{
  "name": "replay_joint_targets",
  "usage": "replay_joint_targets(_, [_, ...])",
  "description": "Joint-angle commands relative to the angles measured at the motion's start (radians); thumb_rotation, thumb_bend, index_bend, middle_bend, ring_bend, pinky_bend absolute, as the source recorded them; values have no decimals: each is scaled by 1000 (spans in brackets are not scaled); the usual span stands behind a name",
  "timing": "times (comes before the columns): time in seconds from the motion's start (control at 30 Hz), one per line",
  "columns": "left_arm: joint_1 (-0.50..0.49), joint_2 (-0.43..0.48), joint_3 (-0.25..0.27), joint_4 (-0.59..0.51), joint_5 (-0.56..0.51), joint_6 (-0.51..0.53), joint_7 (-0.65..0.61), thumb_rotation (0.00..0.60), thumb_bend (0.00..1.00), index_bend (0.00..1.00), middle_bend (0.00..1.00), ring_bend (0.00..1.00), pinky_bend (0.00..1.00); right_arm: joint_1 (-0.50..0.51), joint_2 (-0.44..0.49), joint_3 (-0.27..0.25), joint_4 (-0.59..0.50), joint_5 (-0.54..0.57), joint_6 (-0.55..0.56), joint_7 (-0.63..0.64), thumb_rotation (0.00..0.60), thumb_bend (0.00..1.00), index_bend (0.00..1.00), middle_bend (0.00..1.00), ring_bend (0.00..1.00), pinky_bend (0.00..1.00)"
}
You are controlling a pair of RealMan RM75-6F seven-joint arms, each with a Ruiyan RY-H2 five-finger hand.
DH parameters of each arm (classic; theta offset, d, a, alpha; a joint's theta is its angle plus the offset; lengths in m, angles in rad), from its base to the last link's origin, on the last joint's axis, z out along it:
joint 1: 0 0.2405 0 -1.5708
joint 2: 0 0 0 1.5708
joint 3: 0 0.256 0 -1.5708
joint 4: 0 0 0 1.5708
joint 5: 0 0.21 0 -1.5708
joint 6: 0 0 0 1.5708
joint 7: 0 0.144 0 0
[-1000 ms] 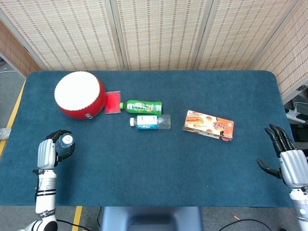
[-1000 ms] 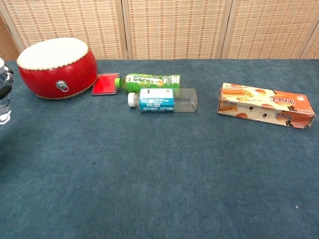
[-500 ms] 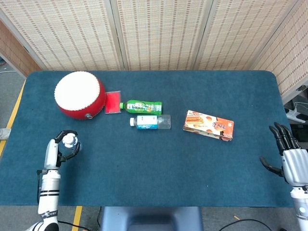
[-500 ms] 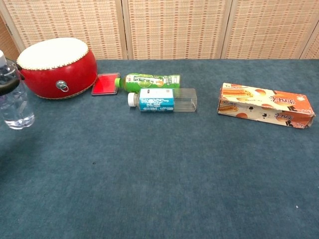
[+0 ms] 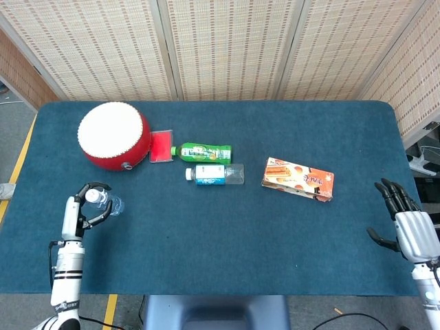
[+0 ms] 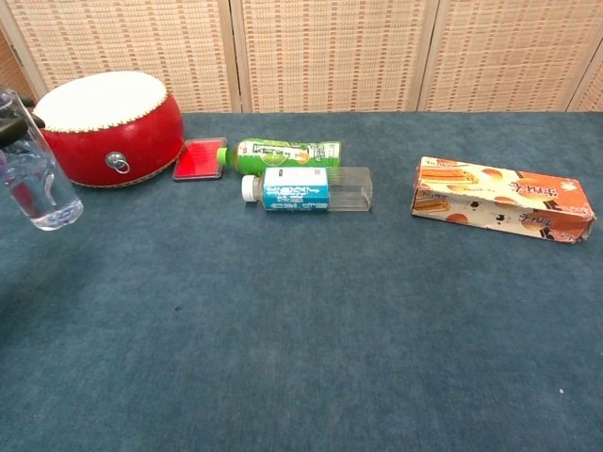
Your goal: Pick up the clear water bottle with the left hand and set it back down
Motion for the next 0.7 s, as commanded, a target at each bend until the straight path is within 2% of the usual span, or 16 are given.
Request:
replay_joint_targets(0.03, [-15,-45,31,95,5,39,230,600,643,738,718,541,446,1,-2,1,-2,5,-2,-5,600,168,0,0,0,204])
replay_joint_targets(0.2, [-21,-30,8,65,-11,33,239,600,643,738,718,541,449,2,1,-1,-5,6,-9,-7,600,168,0,0,0,204])
replay_joint_targets(0.3, [-29,4,-34,18,2,58,230,600,643,739,718,541,450,3,2,-3,-6,5,-12,-7,600,168,0,0,0,204])
replay_joint_targets(0.43, [-31,28,-59,-15,4,68,224,600,642,739,720,542,459,4,3,-4,-6,5,-14,-7,600,168,0,0,0,204])
replay_joint_targets(0.53, [-26,77,-124,-86,-14,92,165,600,643,740,722,544,466,6,3,-8,-7,1,-20,-10,600,168,0,0,0,204])
replay_joint_targets(0.7, [-15,76,-70,-71,-60,28,164,600,643,740,722,545,466,10,2,-7,-8,10,-31,-17,600,168,0,0,0,204])
